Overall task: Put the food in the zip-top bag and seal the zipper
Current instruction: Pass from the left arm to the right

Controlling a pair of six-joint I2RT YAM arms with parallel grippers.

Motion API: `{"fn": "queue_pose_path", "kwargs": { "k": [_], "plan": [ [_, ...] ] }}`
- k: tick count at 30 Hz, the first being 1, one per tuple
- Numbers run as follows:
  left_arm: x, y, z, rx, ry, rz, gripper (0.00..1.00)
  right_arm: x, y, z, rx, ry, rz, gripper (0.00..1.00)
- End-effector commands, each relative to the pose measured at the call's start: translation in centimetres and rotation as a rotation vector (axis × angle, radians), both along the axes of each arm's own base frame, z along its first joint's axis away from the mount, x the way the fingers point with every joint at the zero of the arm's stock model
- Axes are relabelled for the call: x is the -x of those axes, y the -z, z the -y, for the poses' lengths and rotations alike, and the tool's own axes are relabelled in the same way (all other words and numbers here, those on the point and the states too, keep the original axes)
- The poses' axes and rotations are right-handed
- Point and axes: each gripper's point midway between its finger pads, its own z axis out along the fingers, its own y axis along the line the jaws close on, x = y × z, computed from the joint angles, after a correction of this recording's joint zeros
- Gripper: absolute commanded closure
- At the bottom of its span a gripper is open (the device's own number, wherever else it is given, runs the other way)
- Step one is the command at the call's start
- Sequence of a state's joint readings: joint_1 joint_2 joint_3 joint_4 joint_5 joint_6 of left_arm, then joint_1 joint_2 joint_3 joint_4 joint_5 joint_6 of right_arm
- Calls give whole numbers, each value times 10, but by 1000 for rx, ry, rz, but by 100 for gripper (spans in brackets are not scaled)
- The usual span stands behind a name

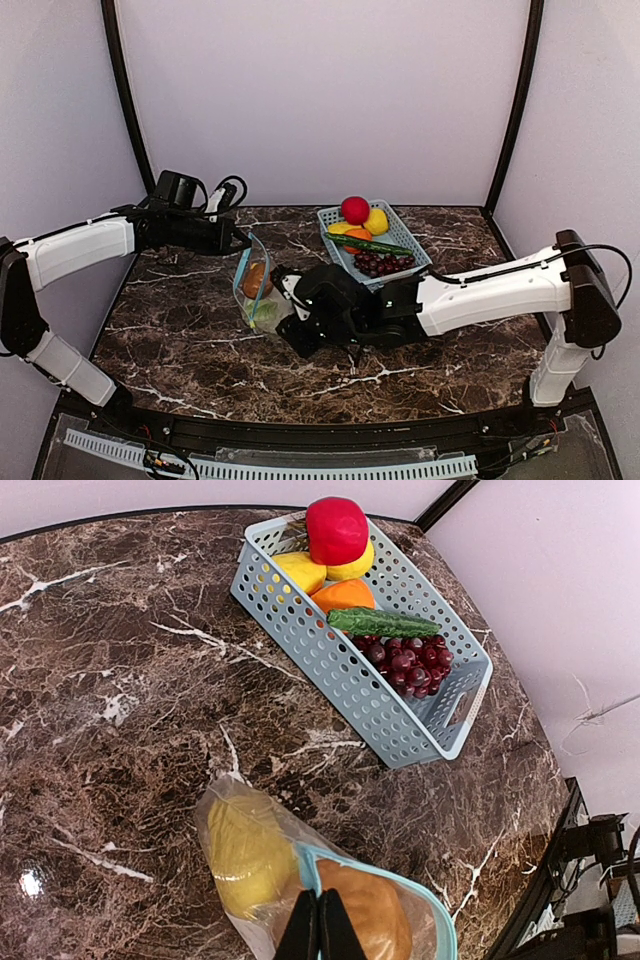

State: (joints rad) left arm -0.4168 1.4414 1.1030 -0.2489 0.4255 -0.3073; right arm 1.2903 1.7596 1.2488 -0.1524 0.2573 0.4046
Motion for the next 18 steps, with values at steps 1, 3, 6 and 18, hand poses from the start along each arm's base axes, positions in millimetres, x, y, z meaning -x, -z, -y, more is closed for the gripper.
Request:
{"fn": "queue_pose_path", "kwargs": {
  "k": [1,3,6,18],
  "plan": [
    [0,2,-3,-5,-11,-7,99,4,-11,-29,-42,17,54,62],
    [0,2,-3,-5,-11,-8,99,11,-8,-37,-29,-3,72,63],
    [0,2,-3,-4,-11,-8,99,18,-4,-48,-10,-26,93,63],
    [1,0,-3,0,-9,-5,99,13,12,-64,44,-2,106,73]
  ]
}}
